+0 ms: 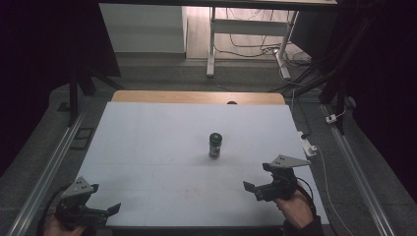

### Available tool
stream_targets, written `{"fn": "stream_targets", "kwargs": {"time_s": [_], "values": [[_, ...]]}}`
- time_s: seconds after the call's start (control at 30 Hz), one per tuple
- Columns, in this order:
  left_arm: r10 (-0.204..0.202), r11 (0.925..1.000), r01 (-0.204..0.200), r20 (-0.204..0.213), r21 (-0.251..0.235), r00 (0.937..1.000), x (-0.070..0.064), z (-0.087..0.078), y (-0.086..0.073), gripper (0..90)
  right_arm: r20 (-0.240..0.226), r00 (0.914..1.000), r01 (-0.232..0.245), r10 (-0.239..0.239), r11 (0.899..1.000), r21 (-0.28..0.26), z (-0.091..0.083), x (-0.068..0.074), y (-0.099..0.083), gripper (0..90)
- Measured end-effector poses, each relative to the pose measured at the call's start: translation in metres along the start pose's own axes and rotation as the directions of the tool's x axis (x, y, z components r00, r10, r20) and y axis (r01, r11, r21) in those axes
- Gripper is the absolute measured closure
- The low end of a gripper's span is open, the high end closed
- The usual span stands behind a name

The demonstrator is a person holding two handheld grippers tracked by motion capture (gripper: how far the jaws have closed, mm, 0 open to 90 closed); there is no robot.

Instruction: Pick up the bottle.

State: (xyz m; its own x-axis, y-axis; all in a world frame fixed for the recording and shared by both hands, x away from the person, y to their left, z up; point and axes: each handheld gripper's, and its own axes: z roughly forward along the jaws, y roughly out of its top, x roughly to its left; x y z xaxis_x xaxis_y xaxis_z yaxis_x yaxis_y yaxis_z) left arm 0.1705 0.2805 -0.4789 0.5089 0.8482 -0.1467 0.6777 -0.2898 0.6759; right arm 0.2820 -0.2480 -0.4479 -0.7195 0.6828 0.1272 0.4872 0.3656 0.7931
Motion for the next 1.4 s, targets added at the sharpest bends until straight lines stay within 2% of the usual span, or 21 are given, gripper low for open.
{"fn": "stream_targets", "kwargs": {"time_s": [0.13, 0.37, 0.57, 0.93, 1.4], "values": [[-0.007, 1.0000, 0.007, 0.003, -0.005, 1.0000, 0.001, -0.001, 0.000, 0.0, 0.005, 0.9999, 0.013, -0.013, 1.000, 0.007, 0.007, 0.001, 0.007, 0.0], [0.005, 1.0000, -0.005, -0.004, -0.003, 1.0000, -0.001, -0.001, 0.000, 0.0, -0.002, 0.9992, 0.039, -0.039, 0.999, 0.020, 0.026, 0.001, 0.014, 0.0], [0.001, 1.0000, -0.001, 0.000, -0.006, 1.0000, 0.000, -0.001, 0.000, 0.0, 0.000, 0.9993, 0.038, -0.038, 0.999, 0.011, 0.037, 0.001, 0.021, 0.0], [-0.003, 1.0000, 0.003, 0.005, -0.006, 1.0000, 0.001, -0.001, 0.000, 0.0, 0.008, 0.9973, 0.072, -0.073, 0.996, 0.057, 0.064, -0.001, 0.035, 0.0], [-0.005, 1.0000, 0.005, 0.010, -0.007, 0.9999, 0.001, -0.001, -0.001, 0.0, 0.003, 0.9961, 0.087, -0.088, 0.992, 0.092, 0.102, -0.010, 0.053, 0.0]]}}
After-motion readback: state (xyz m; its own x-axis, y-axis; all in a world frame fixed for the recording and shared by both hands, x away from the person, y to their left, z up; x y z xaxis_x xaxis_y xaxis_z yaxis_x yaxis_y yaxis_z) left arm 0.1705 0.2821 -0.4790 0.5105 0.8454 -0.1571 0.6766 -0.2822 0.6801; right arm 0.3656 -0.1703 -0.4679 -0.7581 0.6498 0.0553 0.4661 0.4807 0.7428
